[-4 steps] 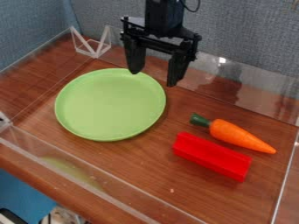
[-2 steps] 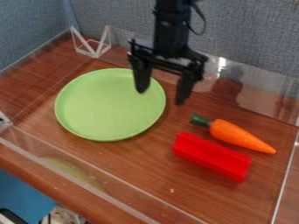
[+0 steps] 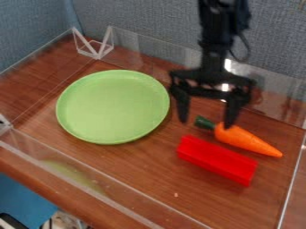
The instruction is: Put the carrot on the left side
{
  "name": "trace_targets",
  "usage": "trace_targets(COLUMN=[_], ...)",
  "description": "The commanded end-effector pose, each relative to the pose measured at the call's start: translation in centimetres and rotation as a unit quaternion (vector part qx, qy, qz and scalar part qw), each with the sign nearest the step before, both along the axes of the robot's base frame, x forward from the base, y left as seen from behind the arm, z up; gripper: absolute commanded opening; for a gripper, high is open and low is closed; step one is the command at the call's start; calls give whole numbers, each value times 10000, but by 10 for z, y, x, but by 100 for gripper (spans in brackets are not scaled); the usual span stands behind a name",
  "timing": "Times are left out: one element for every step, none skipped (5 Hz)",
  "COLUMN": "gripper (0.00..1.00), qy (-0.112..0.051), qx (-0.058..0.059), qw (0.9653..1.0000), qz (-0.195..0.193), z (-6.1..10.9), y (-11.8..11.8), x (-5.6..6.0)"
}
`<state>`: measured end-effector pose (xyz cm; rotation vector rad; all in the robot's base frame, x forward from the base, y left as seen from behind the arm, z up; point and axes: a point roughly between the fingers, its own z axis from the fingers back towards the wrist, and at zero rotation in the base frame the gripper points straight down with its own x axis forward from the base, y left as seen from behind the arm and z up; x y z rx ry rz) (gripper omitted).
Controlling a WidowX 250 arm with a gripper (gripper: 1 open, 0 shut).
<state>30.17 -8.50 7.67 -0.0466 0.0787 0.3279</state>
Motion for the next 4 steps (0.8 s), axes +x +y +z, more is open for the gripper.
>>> trace_targets(gripper=[100,100,100,100], qy=[-458,-593,-680,-753], qx=[-111,-160,-147,-116], qw=[9965,9868,9753,9649], qz=[686,1499,2097,2513], z=[4,-10,-22,-32], y=[-22,-31,-31,-30], x=[15,24,31,38])
